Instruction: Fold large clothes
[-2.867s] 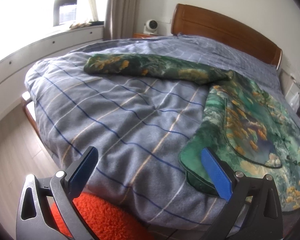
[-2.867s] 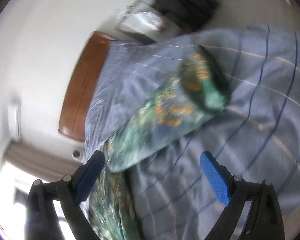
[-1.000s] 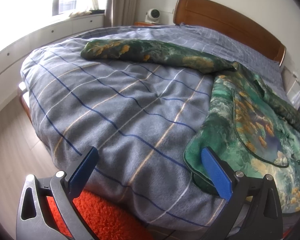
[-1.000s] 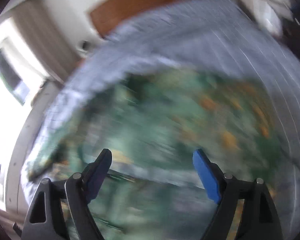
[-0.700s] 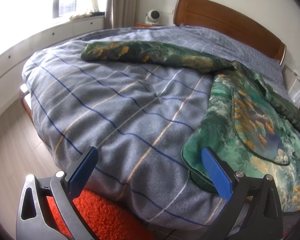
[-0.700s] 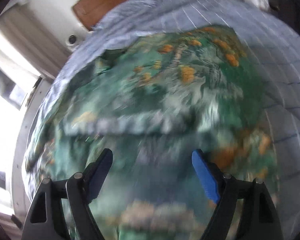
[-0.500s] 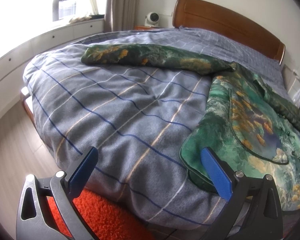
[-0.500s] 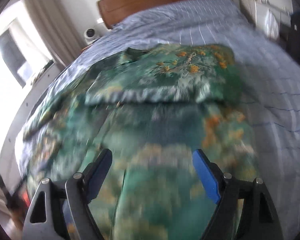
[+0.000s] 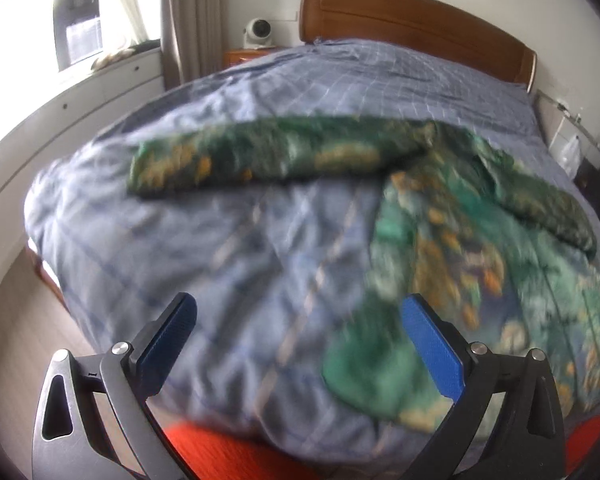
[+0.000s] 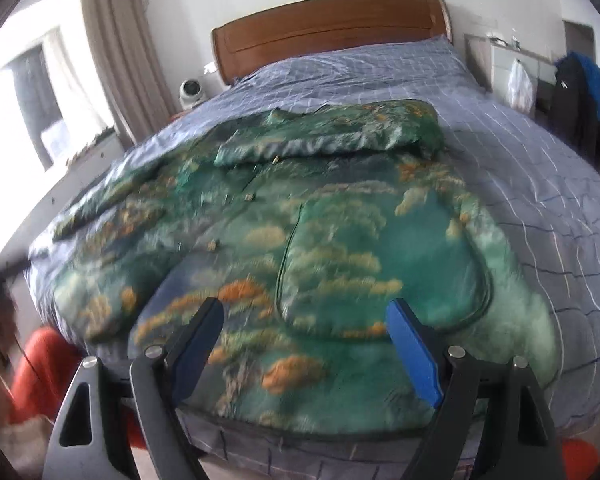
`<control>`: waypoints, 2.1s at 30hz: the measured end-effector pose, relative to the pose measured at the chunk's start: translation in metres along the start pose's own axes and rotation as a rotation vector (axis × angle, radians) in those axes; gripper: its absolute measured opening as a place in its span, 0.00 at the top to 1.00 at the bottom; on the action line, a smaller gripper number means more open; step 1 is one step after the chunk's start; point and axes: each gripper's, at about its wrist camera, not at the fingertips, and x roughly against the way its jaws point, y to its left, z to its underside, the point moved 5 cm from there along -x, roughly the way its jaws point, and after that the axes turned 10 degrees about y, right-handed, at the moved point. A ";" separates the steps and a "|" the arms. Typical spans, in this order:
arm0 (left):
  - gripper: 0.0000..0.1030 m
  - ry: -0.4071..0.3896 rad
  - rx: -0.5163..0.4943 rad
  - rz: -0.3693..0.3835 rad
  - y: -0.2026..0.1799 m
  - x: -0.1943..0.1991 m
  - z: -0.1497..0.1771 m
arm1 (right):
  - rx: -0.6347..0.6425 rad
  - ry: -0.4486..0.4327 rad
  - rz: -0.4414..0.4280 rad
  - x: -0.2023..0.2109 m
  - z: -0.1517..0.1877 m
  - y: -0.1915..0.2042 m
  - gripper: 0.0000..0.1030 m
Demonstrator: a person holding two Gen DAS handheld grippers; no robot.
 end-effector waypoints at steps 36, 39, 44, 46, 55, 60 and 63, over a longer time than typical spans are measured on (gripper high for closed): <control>0.95 -0.020 0.263 -0.062 0.111 0.004 -0.228 | 0.073 -0.066 -0.064 0.000 0.010 0.028 0.20; 0.96 -0.101 0.091 -0.031 0.032 0.052 -0.259 | 0.069 -0.076 -0.084 0.004 0.012 0.028 0.20; 0.97 -0.175 -0.173 0.057 -0.122 0.103 -0.278 | 0.057 -0.103 -0.104 0.012 0.012 0.024 0.20; 0.97 -0.183 -0.283 0.109 -0.196 0.114 -0.274 | 0.046 -0.115 -0.106 0.015 0.012 0.019 0.20; 0.97 -0.153 -0.569 0.258 -0.430 0.088 -0.202 | -0.025 -0.139 -0.099 0.025 0.016 -0.012 0.20; 0.65 -0.035 -0.644 0.184 -0.478 0.021 -0.151 | -0.075 -0.143 -0.101 0.025 0.016 -0.029 0.19; 0.33 -0.015 -0.665 0.146 -0.475 -0.002 -0.126 | -0.100 -0.140 -0.105 0.025 0.017 -0.035 0.19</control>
